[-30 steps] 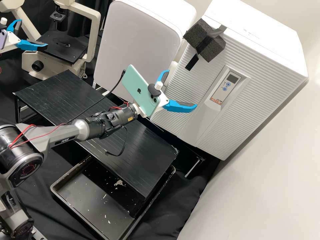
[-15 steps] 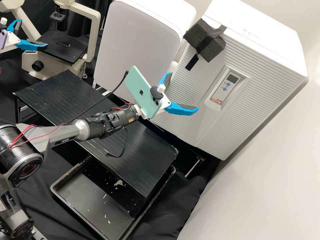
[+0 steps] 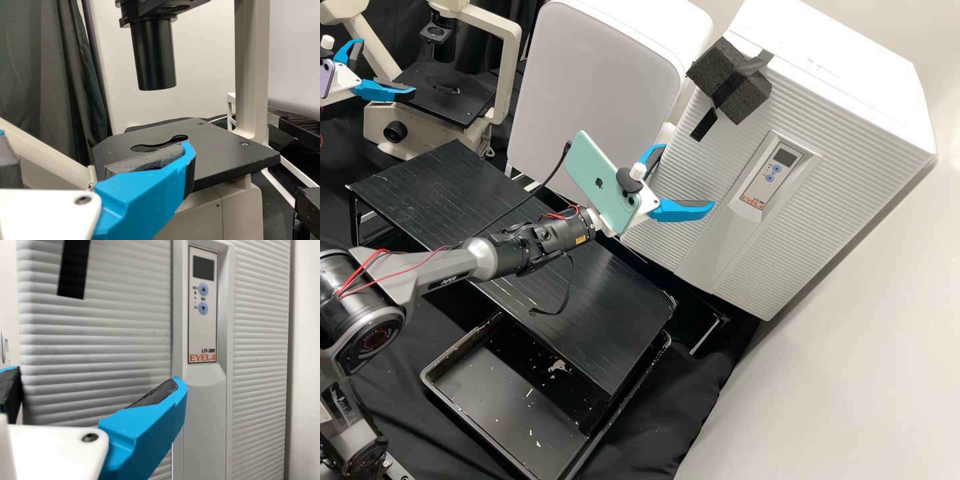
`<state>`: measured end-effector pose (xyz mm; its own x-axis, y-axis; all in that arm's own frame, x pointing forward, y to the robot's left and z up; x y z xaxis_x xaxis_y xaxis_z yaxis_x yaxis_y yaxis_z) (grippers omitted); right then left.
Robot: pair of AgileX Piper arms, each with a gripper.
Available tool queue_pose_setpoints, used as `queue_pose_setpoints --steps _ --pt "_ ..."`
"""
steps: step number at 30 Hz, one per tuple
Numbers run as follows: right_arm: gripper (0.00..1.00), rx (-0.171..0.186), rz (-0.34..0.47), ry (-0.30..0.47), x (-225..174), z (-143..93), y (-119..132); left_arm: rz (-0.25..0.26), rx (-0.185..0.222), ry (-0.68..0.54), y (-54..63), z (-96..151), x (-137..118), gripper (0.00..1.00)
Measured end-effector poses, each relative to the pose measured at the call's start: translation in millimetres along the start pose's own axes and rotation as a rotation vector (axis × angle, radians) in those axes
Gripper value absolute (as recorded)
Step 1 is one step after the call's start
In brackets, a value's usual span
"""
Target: Open the incubator door
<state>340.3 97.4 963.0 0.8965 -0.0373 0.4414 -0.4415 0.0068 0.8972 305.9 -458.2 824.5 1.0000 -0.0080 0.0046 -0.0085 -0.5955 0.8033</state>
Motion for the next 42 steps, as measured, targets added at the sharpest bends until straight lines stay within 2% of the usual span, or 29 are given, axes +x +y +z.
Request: queue_pose_setpoints --steps 15,42 --pt "0.00 -0.035 -0.017 -0.017 -6.2 -10.4 -0.6 0.000 0.000 0.000 0.0 0.0 0.0 1.00" --pt "0.00 -0.040 -0.038 -0.020 -7.5 -12.7 -3.8 0.000 0.000 0.000 0.0 0.0 0.0 1.00"
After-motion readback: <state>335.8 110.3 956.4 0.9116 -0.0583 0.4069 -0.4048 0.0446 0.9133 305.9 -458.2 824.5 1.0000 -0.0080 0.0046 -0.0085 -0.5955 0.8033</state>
